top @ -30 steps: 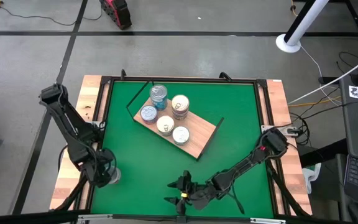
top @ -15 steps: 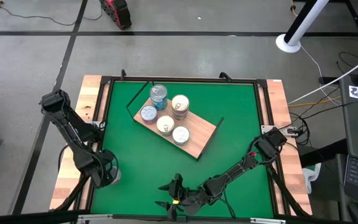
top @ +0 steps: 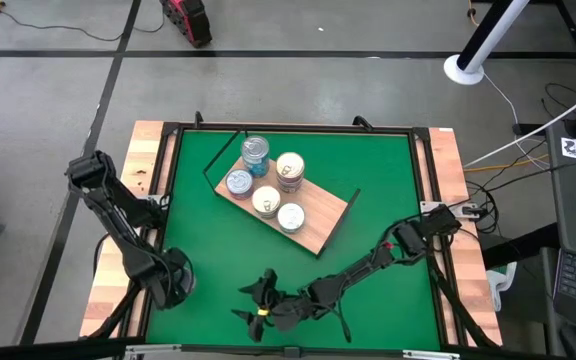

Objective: Stack canned seafood by type on shelf
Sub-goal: Stack the blue and pink tuna can on top of the blue and pink tuna can on the shelf

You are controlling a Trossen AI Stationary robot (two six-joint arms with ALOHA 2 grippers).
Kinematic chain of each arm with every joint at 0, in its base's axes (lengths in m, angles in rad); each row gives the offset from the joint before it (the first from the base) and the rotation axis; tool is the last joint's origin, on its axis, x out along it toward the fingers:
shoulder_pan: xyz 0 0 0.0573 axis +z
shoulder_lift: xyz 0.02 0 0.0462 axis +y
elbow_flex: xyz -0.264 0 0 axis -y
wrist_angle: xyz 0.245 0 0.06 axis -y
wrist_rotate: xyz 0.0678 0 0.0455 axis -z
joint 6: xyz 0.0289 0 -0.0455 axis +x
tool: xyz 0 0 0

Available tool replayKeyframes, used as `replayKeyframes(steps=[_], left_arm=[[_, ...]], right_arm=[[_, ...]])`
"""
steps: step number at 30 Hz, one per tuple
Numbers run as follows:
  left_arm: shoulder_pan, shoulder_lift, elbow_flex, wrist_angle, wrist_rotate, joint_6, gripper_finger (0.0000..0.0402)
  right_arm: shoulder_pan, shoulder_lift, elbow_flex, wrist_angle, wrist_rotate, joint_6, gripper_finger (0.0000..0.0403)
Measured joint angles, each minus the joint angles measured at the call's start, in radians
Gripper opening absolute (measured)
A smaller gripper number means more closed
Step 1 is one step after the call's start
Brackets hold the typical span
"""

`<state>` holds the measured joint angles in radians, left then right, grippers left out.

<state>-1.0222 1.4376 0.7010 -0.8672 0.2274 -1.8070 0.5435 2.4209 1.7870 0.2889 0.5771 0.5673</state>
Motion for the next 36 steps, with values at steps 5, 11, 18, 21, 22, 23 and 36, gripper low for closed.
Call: replayKeyframes(steps=[5,11,18,21,22,23,36], left_arm=[[0.009,0.015,0.000,0.038,-0.004,-0.032,0.0000],[0.048,0.015,0.000,0.082,-0.071,-0.048,0.0000],[0.113,0.015,0.000,0.126,-0.154,-0.026,0.0000],[0.143,0.015,0.000,0.161,-0.196,-0.012,0.0000],[0.154,0.015,0.000,0.171,-0.212,-0.005,0.0000],[0.164,0.015,0.000,0.184,-0.226,0.001,0.0000],[0.258,0.015,0.000,0.346,-0.347,0.059,0.0000]], right_arm=[[-0.017,0.006,0.006,-0.011,-0.017,0.000,0.0280],[-0.028,0.006,0.007,-0.028,-0.012,0.001,0.0280],[-0.028,0.005,0.007,-0.078,-0.009,0.000,0.0280],[-0.028,0.005,0.007,-0.117,-0.009,0.001,0.0280],[-0.028,0.005,0.007,-0.129,-0.006,0.001,0.0280],[-0.028,0.005,0.007,-0.137,-0.001,0.002,0.0280],[-0.027,0.004,0.006,-0.231,0.018,0.003,0.0280]])
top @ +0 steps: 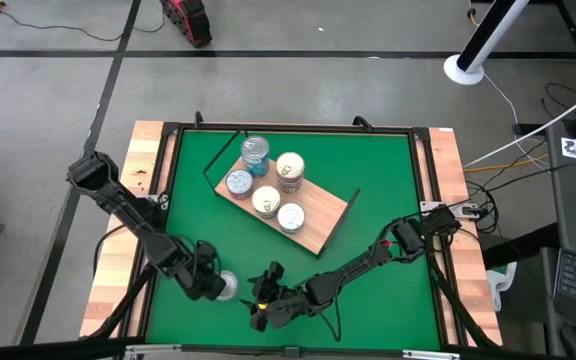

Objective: Stack canned seafood by type on shelf
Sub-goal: Stack the blue and pink tuna can on top of the blue and pink tuna can on the shelf

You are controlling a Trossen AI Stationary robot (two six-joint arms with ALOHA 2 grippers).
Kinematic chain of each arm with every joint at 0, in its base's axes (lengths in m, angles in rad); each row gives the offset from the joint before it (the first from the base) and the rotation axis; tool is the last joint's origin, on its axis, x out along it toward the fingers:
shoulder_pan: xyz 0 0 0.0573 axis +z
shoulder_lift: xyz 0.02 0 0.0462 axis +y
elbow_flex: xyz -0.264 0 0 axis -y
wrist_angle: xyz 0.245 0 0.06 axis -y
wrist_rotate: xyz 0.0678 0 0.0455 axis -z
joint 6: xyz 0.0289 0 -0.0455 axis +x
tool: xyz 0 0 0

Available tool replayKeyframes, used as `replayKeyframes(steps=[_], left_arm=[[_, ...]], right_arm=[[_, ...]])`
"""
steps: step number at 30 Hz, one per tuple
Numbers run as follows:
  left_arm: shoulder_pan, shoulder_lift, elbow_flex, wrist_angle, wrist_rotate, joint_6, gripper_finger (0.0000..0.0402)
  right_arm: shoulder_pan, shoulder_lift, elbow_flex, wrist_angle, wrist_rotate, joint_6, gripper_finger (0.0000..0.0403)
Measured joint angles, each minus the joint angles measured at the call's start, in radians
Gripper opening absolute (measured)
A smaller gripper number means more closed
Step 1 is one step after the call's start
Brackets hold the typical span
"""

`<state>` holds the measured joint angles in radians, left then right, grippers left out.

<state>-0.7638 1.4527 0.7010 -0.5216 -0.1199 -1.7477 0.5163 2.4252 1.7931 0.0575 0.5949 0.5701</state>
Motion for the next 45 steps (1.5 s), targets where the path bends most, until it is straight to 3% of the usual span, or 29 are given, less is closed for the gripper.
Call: replayKeyframes(steps=[13,22,28,34,37,45], left_arm=[[0.013,0.018,0.000,0.044,-0.066,0.022,0.0000],[-0.021,0.020,0.000,0.040,0.010,0.026,0.0000],[-0.057,0.028,0.000,0.043,-0.054,-0.045,0.0000],[-0.057,0.068,0.000,0.111,-0.085,-0.044,0.0000],[-0.049,0.098,0.000,0.169,-0.091,-0.020,0.0000],[-0.049,0.110,0.000,0.203,-0.118,0.000,0.0000]], right_arm=[[0.000,0.000,0.000,-0.042,-0.029,-0.005,0.0269],[0.000,0.000,0.000,-0.043,-0.080,0.004,0.0156],[0.000,0.034,0.000,0.095,-0.098,0.001,0.0080],[0.000,0.053,-0.002,0.087,-0.085,0.001,0.0022],[0.000,0.053,-0.002,0.077,-0.072,0.000,0.0004],[-0.005,0.052,-0.001,0.044,-0.057,0.002,0.0007]])
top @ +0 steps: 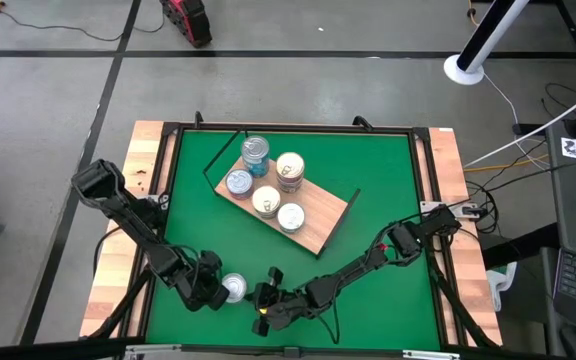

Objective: Stack canned seafood by type on shelf
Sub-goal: Stack the blue and pink tuna can on top of the blue and pink tuna can on the shelf

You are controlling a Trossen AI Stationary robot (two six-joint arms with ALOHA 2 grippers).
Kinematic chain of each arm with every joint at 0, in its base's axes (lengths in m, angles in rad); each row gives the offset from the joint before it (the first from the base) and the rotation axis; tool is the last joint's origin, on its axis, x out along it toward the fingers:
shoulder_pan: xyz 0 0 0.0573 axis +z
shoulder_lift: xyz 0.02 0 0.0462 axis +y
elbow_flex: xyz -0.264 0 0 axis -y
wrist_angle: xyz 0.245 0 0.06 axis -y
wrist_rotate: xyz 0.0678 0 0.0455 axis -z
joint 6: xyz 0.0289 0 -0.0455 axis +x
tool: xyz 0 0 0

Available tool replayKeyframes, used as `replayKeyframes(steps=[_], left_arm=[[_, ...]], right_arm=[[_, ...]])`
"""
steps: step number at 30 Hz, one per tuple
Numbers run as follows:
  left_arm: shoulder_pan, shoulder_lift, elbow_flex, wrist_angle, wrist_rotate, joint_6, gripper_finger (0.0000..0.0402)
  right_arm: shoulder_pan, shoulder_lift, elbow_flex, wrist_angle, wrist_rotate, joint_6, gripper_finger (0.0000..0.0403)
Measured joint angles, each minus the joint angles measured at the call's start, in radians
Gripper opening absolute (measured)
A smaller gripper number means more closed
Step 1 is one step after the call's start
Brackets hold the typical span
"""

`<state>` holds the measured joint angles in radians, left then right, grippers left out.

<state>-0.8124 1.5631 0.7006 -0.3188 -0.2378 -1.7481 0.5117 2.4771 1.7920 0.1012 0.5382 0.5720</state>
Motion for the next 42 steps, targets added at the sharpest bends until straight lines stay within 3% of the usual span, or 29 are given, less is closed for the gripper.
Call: replayKeyframes(steps=[24,42], left_arm=[[0.001,-0.001,0.147,-0.141,-0.030,0.104,0.0000],[0.002,-0.002,0.184,-0.136,-0.104,0.127,0.0000]], right_arm=[[0.001,0.001,0.000,-0.053,-0.045,0.006,0.0007],[-0.003,0.002,0.000,-0.099,-0.034,0.007,0.0007]])
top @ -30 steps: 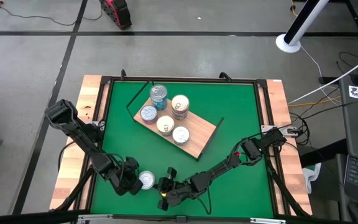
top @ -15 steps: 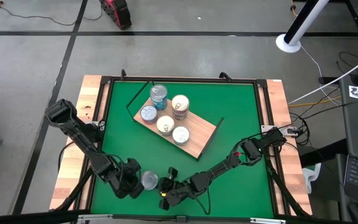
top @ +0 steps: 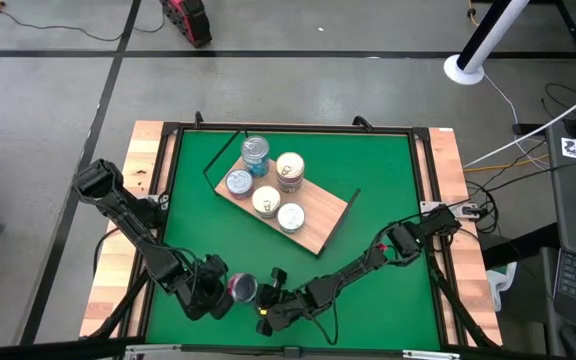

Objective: Stack canned seafood by type on shelf
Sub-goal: Stack the blue and pink tuna can on top of the blue and pink tuna can on the shelf

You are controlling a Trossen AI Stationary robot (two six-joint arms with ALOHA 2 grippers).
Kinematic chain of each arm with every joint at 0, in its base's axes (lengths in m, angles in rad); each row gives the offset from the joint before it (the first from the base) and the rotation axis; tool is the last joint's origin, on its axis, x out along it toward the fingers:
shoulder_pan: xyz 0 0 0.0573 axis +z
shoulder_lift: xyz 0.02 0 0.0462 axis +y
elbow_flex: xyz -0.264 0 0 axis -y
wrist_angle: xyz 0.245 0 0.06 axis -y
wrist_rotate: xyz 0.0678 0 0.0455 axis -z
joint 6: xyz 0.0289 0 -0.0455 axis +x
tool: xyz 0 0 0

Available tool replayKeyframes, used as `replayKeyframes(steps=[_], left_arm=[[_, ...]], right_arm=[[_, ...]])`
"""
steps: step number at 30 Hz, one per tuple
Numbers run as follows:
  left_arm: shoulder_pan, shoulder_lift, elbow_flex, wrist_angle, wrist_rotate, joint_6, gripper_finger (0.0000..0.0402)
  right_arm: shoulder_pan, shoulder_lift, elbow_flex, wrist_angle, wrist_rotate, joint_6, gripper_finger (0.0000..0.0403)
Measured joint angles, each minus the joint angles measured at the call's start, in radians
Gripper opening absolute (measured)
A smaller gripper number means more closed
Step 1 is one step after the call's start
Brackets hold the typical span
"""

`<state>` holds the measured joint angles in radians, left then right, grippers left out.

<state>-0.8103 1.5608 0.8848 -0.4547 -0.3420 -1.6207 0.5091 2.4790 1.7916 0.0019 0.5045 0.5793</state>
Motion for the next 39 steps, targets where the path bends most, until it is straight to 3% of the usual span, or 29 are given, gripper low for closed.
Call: replayKeyframes(steps=[14,21,29,39], left_arm=[[0.018,0.000,0.000,0.024,-0.046,0.008,0.0000],[0.039,0.000,-0.001,0.027,-0.052,0.023,0.0000],[0.044,0.002,-0.001,0.055,-0.061,0.026,0.0000],[0.087,0.002,-0.001,0.112,-0.075,0.091,0.0000]], right_arm=[[-0.006,-0.002,0.002,-0.017,-0.049,0.183,0.0007],[-0.037,-0.011,0.006,-0.081,-0.222,0.386,0.0007],[-0.077,-0.022,0.007,-0.117,-0.499,0.431,0.0007],[-0.104,-0.061,0.002,-0.134,-0.612,0.433,0.0007]])
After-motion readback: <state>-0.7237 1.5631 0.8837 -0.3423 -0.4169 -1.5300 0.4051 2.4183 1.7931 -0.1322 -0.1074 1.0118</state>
